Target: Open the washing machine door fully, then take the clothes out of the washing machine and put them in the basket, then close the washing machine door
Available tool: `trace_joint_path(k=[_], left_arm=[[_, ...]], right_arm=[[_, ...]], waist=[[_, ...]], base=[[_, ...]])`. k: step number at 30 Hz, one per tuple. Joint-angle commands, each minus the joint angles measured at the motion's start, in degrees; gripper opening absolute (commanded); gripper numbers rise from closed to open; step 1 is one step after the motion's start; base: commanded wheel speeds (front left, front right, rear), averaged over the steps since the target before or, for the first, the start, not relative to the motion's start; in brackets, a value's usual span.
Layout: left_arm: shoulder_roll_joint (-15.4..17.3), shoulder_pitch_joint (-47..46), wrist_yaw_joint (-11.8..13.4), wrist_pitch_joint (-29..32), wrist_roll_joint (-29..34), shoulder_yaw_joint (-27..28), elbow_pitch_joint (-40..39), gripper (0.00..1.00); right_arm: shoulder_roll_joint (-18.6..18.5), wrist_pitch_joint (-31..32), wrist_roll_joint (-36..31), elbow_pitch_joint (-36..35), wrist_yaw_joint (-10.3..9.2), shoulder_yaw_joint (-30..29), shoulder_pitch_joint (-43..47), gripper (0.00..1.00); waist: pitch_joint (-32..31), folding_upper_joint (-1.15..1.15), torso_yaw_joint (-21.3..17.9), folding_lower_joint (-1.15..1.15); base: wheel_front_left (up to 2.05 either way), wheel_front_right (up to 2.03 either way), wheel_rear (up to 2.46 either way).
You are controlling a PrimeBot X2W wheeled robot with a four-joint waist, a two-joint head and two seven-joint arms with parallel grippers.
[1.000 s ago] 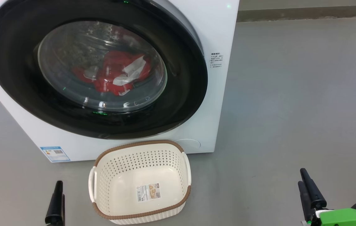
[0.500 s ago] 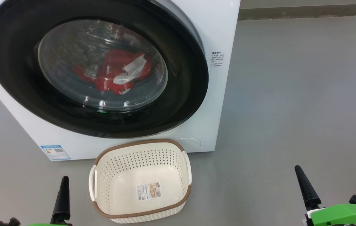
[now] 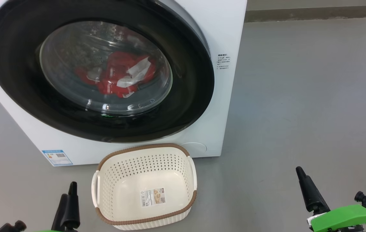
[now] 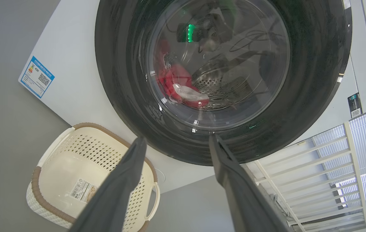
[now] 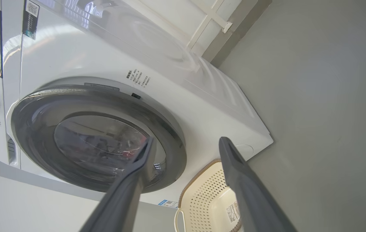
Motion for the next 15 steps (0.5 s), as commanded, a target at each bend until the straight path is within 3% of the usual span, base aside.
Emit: trace_joint_path(k=[1,15], left_arm=[[0.99,-0.35,0.19,-0.84,2.01,0.60,-1.92,1.00],[1.16,0.47,1.19,-3.19,11.47,-0.44,-3.94,1.00]], right_arm=[[-1.23,-0.72,-2.35,-1.94,-0.03,1.06,-0.90,1.00],[-2.80,-3.06,-11.58,-3.47,-0.03,3.15,-0.10,1.00]], waist=[[-0.09,0.00,-0.04,0.00],[-0.20,0.00,-0.07,0.00]], base=[[0.00,0.00,0.00],[0.00,0.00,0.00]])
